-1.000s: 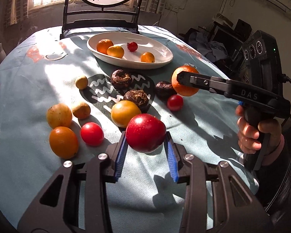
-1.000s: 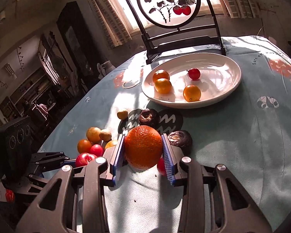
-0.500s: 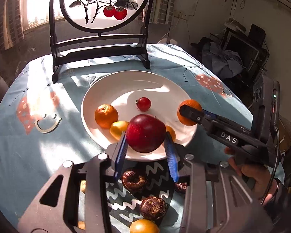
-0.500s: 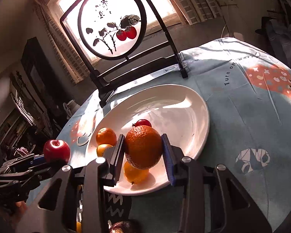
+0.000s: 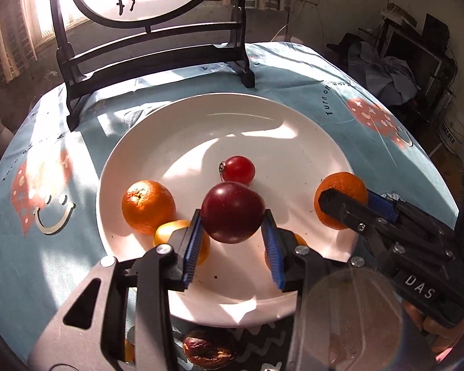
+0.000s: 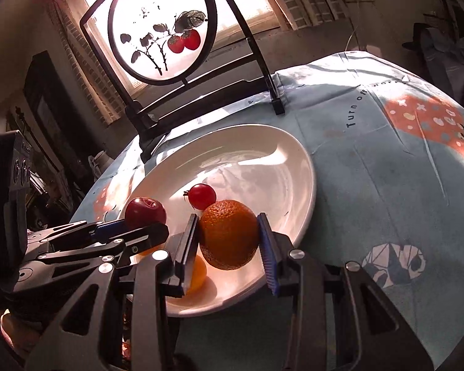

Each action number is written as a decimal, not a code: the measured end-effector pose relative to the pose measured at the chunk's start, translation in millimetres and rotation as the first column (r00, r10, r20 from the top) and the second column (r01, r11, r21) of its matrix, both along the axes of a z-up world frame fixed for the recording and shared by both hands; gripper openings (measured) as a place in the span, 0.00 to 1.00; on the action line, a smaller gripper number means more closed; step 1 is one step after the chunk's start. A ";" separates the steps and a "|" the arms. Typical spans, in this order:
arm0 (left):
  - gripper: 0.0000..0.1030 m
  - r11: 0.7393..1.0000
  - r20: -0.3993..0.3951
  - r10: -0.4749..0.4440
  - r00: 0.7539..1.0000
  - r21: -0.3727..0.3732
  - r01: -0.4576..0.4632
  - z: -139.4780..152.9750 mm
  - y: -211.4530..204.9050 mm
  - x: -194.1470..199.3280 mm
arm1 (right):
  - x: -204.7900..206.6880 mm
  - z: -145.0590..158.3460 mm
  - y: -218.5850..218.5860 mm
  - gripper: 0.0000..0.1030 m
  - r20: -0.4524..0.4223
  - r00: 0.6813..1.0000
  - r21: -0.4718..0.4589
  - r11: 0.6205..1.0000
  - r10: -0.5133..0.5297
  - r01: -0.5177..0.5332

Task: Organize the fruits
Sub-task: 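Place the orange and the red apple in the white plate, opening both tools, then grasp a dark brown round fruit with the right tool while the left tool grasps an orange, then lower the dark fruit and the orange into the white plate and release, then move the right tool to a red tomato while the left tool approaches another red tomato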

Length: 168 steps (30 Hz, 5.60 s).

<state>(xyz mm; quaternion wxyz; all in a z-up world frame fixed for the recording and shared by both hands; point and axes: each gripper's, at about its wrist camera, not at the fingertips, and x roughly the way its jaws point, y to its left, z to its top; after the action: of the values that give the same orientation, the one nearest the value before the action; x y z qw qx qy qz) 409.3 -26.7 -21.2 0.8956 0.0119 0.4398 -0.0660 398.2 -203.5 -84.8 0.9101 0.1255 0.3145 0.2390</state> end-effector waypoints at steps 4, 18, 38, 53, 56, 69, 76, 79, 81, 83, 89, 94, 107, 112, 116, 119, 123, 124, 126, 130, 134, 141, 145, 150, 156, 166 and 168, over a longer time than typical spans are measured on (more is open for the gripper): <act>0.40 0.999 0.004 0.026 1.000 0.028 -0.026 0.2 -4.1 2.2 | 3.2 -2.9 2.9 0.40 -0.026 1.000 -0.017 1.000 0.006 -0.007; 0.98 0.983 0.143 0.176 0.974 0.026 -0.181 48.1 79.5 -123.8 | -45.0 29.6 20.9 0.49 -0.047 0.994 -0.074 0.992 0.103 -0.106; 0.98 0.958 0.166 0.264 0.950 -0.155 -0.240 10.9 151.0 -207.5 | -96.1 -28.5 55.8 0.49 -0.189 0.966 -0.320 0.918 0.178 -0.232; 0.98 0.953 0.115 0.259 0.959 -0.195 -0.234 1.5 162.7 -209.9 | -91.4 -17.7 41.0 0.42 -0.181 0.969 -0.207 0.956 0.168 -0.205; 0.97 0.965 0.115 0.178 0.977 -0.217 -0.150 -0.5 159.3 -220.6 | -91.8 -9.6 34.1 0.42 -0.154 0.978 -0.189 0.967 0.143 -0.171; 0.62 0.990 0.009 0.062 0.998 -0.129 -0.060 -32.1 136.8 -233.9 | -96.5 -1.0 31.8 0.43 -0.141 0.977 -0.153 0.972 0.158 -0.179; 0.59 0.993 -0.012 0.051 0.999 -0.105 -0.052 -37.0 129.8 -230.1 | -97.1 -0.8 31.5 0.43 -0.142 0.977 -0.150 0.972 0.160 -0.181; 0.55 0.993 -0.015 0.045 0.999 -0.110 -0.046 -37.3 129.0 -229.5 | -98.9 0.6 32.2 0.43 -0.138 0.977 -0.148 0.972 0.165 -0.185; 0.55 0.993 -0.016 0.046 0.999 -0.111 -0.047 -37.5 128.8 -229.1 | -99.4 1.0 32.5 0.43 -0.134 0.977 -0.150 0.971 0.166 -0.185; 0.49 0.992 -0.017 0.039 0.999 -0.116 -0.041 -37.8 128.3 -229.0 | -98.9 -0.1 33.0 0.43 -0.137 0.977 -0.156 0.971 0.163 -0.184; 0.38 0.992 -0.015 0.038 0.999 -0.119 -0.040 -37.8 125.9 -230.7 | -99.0 0.7 32.3 0.43 -0.133 0.977 -0.150 0.971 0.164 -0.184; 0.38 0.995 0.005 0.054 0.999 -0.090 -0.053 -34.8 121.4 -234.8 | -100.8 4.5 33.4 0.43 -0.096 0.979 -0.136 0.972 0.182 -0.194; 0.38 0.994 0.178 0.024 0.984 -0.105 -0.005 48.4 99.2 -197.1 | -80.6 38.6 19.7 0.43 0.129 0.990 0.008 0.998 0.059 -0.060; 0.38 0.993 0.169 0.015 0.986 -0.118 0.005 61.6 76.5 -135.4 | -52.8 37.3 10.5 0.43 0.140 0.990 0.018 1.000 -0.009 0.007; 0.38 0.996 0.110 -0.004 0.994 -0.093 0.014 51.9 48.2 -77.1 | -34.8 26.5 9.7 0.43 0.110 0.994 -0.025 0.999 -0.019 0.022; 0.38 0.999 0.051 -0.004 0.999 -0.048 0.006 32.2 27.5 -39.3 | -25.2 16.6 11.4 0.43 0.079 0.997 -0.062 0.998 -0.004 0.009; 0.38 1.000 0.006 -0.002 1.000 0.004 0.002 10.2 10.3 -14.1 | -19.4 11.9 12.0 0.43 0.062 0.998 -0.077 0.997 0.015 -0.010; 0.39 1.000 0.000 -0.004 1.000 0.003 0.004 8.2 8.1 -10.9 | -18.4 12.6 12.0 0.43 0.065 0.998 -0.075 0.997 0.019 -0.014; 0.39 1.000 0.009 0.000 1.000 0.024 0.000 8.4 4.0 -8.1 | -17.0 13.1 13.6 0.43 0.071 0.997 -0.085 0.996 0.023 -0.017; 0.74 0.995 0.085 0.060 0.995 0.078 -0.066 20.5 9.5 -15.3 | -15.5 12.4 12.5 0.47 0.052 0.998 -0.079 0.997 0.029 -0.025; 0.89 0.992 0.130 0.111 0.985 0.038 -0.117 44.9 34.2 -43.2 | -24.8 23.4 11.0 0.49 0.063 0.997 -0.058 0.998 0.043 -0.039; 0.97 0.980 0.206 0.183 0.961 0.045 -0.196 57.6 86.5 -134.3 | -57.1 37.1 23.0 0.49 0.037 0.997 -0.133 0.989 0.067 -0.062; 0.97 0.982 0.259 0.185 0.948 -0.001 -0.191 43.4 111.2 -172.1 | -88.5 29.3 35.0 0.49 0.008 0.987 -0.184 0.970 0.162 -0.158; 0.97 0.968 0.210 0.249 0.945 -0.066 -0.241 23.3 136.0 -182.6 | -128.3 5.3 52.6 0.49 -0.012 0.966 -0.341 0.907 0.259 -0.247; 0.97 0.954 0.180 0.294 0.939 -0.116 -0.276 18.4 148.4 -192.7 | -138.4 -12.9 59.9 0.49 -0.049 0.961 -0.408 0.873 0.273 -0.268; 0.97 0.942 0.133 0.315 0.940 -0.167 -0.292 9.2 156.6 -194.2 | -138.9 -24.1 62.2 0.49 -0.089 0.960 -0.453 0.848 0.264 -0.275; 0.97 0.941 0.125 0.323 0.938 -0.152 -0.303 7.0 156.6 -192.4 | -138.7 -26.6 62.6 0.49 -0.097 0.960 -0.462 0.843 0.261 -0.276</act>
<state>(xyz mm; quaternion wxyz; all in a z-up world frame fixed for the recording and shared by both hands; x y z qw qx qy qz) 216.9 129.9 -14.2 0.9236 -0.1120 0.3632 0.0500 259.5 -140.9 -111.4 0.8658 -0.1409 0.3912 0.2782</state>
